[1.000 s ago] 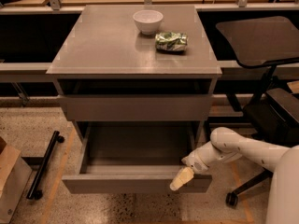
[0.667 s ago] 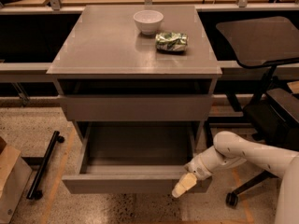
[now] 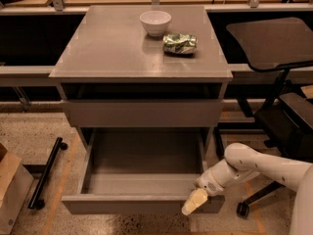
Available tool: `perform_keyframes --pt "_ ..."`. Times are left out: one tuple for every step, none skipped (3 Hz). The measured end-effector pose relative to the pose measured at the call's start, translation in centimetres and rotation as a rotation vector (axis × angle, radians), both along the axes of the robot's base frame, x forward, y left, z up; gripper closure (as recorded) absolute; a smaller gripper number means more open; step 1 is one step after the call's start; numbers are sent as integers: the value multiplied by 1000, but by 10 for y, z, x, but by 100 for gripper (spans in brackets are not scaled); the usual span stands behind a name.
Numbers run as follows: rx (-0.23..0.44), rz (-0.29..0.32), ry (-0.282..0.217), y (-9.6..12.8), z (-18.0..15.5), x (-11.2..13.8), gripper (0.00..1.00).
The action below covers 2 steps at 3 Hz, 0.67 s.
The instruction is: Open middle drawer
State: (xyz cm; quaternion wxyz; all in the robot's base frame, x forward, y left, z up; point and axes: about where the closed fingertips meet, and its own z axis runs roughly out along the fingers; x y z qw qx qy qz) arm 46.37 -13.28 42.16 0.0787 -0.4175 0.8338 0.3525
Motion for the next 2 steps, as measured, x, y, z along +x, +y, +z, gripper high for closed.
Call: perform_keyframes --pt "8 -22 -92 -7 11 -13 0" --pt "7 -45 -100 -13 8 -18 0"
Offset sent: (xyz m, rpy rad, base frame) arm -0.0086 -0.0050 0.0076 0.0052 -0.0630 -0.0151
